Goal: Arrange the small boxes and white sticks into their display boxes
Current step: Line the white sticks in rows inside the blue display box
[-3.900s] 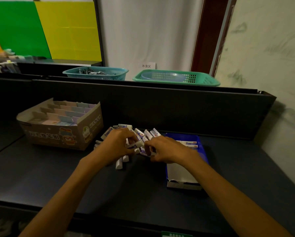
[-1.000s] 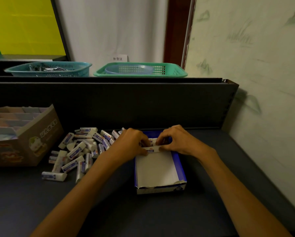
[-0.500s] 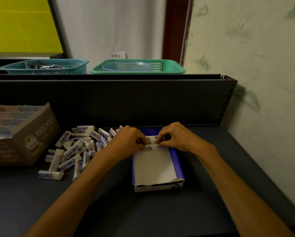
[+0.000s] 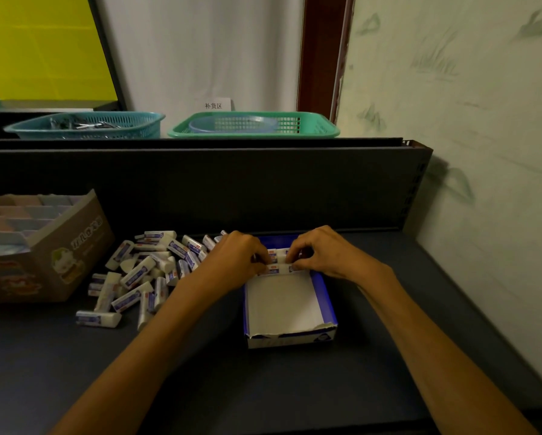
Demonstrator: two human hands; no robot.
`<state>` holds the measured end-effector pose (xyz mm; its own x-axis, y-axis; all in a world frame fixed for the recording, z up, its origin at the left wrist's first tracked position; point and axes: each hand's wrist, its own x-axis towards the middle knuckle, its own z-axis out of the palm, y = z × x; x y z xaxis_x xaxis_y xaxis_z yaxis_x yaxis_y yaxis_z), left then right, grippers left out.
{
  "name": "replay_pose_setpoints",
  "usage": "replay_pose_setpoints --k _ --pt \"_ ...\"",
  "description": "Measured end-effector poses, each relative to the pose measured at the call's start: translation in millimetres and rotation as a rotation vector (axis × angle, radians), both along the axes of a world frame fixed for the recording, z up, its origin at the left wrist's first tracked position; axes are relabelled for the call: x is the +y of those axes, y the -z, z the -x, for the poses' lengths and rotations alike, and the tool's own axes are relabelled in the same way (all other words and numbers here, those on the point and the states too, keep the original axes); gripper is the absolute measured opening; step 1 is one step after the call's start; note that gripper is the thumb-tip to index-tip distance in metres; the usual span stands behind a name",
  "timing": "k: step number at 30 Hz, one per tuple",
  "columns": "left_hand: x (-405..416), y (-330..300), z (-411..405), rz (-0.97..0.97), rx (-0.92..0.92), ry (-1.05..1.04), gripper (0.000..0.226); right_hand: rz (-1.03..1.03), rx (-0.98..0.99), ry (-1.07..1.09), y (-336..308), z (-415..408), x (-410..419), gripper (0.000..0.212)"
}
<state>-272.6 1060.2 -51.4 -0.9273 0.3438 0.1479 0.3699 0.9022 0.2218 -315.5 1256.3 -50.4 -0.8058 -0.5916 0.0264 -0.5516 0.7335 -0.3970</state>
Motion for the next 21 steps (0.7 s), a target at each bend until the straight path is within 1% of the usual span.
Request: replay_pose_setpoints --k 6,11,14,16,18,21 --pt "1 0 -2 0.011 0.025 -0.001 0.024 -0.015 -0.001 0.015 -2 -3 -1 0.018" --pt "-5 -2 -7 0.042 0.075 -0.027 0.030 -0.070 0.062 0.006 -5 -5 -3 0.020" --pt "-17 -9 -10 0.053 0.148 -0.079 0.033 -0.041 0.148 0.014 -8 -6 -6 0.024" --pt "-29 -14 -14 0.104 0.165 -0.144 0.037 -0.007 0.204 0.018 -10 -7 -12 0.028" --pt "-42 -19 -19 0.154 0.154 -0.212 0.041 0.010 0.244 0.007 -13 -9 -20 0.032" --pt "-65 -23 -30 0.176 0.108 -0.278 0.043 0.011 0.279 -0.029 -18 -13 -38 0.035"
